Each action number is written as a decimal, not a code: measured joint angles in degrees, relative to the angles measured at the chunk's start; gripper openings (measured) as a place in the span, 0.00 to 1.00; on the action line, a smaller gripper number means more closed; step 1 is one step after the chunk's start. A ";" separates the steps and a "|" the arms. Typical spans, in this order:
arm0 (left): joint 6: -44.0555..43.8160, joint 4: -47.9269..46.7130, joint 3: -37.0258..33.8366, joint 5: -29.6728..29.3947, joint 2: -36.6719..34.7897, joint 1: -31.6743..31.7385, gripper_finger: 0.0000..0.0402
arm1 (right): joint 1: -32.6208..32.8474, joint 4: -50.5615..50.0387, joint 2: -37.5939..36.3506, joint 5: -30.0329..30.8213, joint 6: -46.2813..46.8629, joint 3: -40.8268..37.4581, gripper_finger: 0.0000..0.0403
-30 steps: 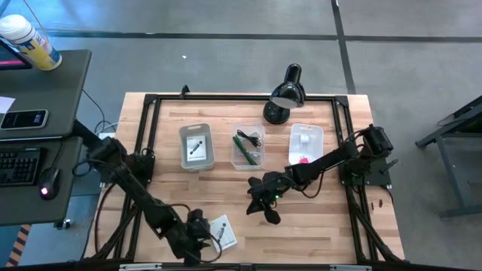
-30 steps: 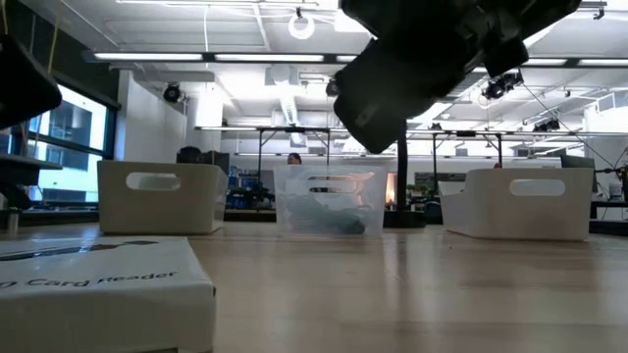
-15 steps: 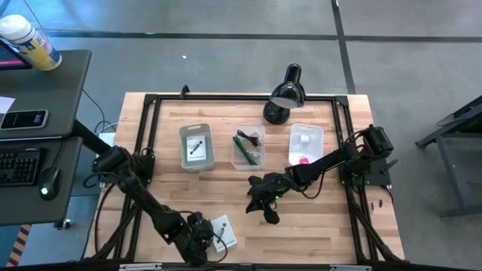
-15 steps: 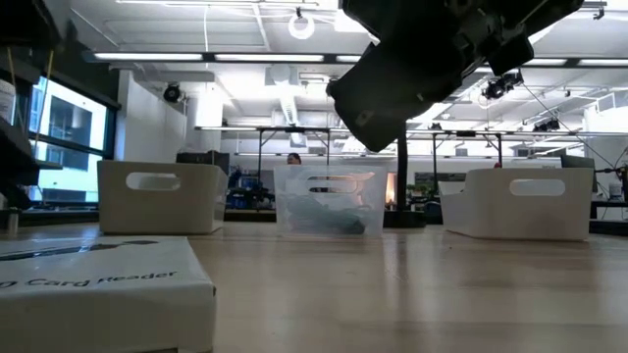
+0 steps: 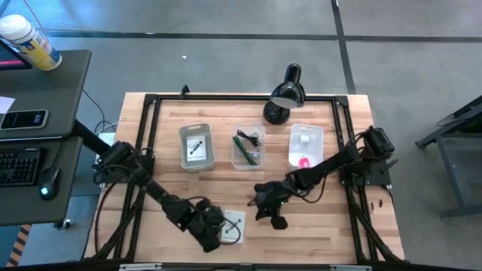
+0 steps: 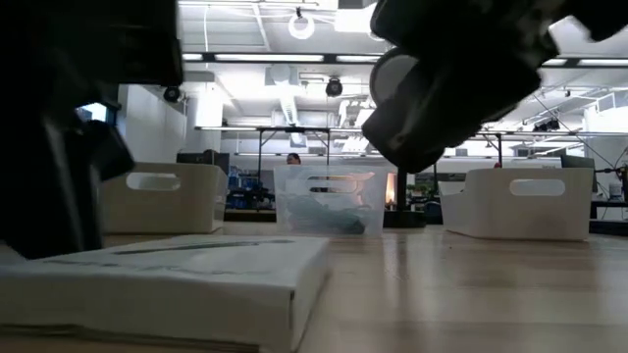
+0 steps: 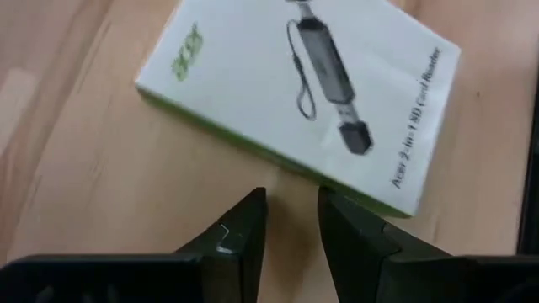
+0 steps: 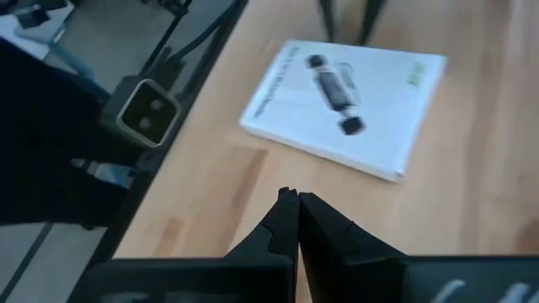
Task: Pick and place items into bin
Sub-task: Put the white card reader box into the gray bin
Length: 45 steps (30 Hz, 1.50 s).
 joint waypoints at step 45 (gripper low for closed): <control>0.11 7.71 -0.05 3.73 1.75 3.55 0.25 | 7.11 15.96 17.35 17.86 14.84 4.35 0.01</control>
